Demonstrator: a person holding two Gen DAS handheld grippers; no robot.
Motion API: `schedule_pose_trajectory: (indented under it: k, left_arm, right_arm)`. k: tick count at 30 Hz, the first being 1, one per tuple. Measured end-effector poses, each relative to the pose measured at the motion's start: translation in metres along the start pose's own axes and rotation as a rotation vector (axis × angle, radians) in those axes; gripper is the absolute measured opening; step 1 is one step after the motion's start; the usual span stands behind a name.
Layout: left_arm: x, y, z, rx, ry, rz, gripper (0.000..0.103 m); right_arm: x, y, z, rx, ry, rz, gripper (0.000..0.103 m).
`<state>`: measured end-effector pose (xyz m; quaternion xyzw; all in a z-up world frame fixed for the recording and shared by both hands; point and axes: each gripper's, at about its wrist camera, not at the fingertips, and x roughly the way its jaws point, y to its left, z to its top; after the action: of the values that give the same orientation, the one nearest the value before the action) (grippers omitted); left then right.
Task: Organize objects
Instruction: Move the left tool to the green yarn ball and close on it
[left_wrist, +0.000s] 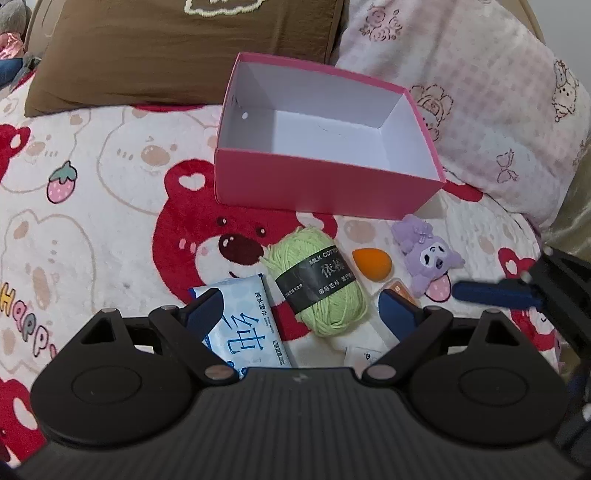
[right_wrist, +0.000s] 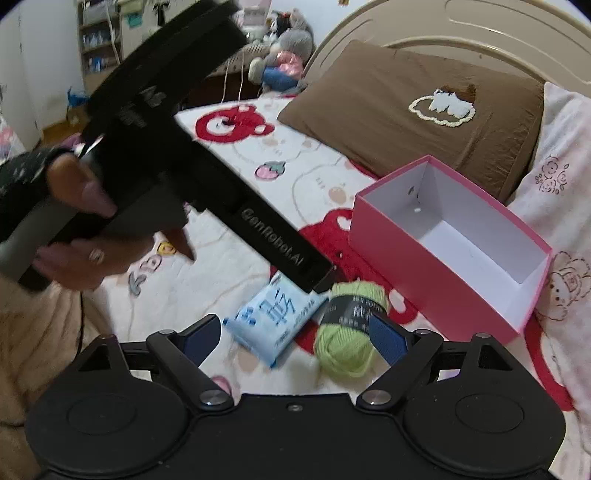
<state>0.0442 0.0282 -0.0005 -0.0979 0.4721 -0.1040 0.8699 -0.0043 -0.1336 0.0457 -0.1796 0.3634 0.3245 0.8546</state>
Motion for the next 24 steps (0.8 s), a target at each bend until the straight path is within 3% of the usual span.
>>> schedule_pose_trajectory:
  k: [3, 9, 19, 24]
  left_arm:
    - [0.012, 0.007, -0.004, -0.020, 0.000, -0.025, 0.091]
    - [0.027, 0.026, -0.010, -0.176, -0.053, -0.068, 0.088]
    - [0.058, 0.013, -0.010, -0.099, -0.072, -0.035, 0.088]
    - [0.072, 0.013, -0.010, -0.096, -0.053, -0.015, 0.088]
  right_arm:
    - [0.017, -0.012, -0.007, 0.075, -0.042, -0.004, 0.090]
    - [0.055, -0.039, -0.020, 0.144, 0.061, -0.019, 0.088]
    - [0.090, -0.065, -0.037, 0.252, 0.088, -0.061, 0.087]
    - [0.104, -0.065, -0.039, 0.263, 0.094, -0.046, 0.080]
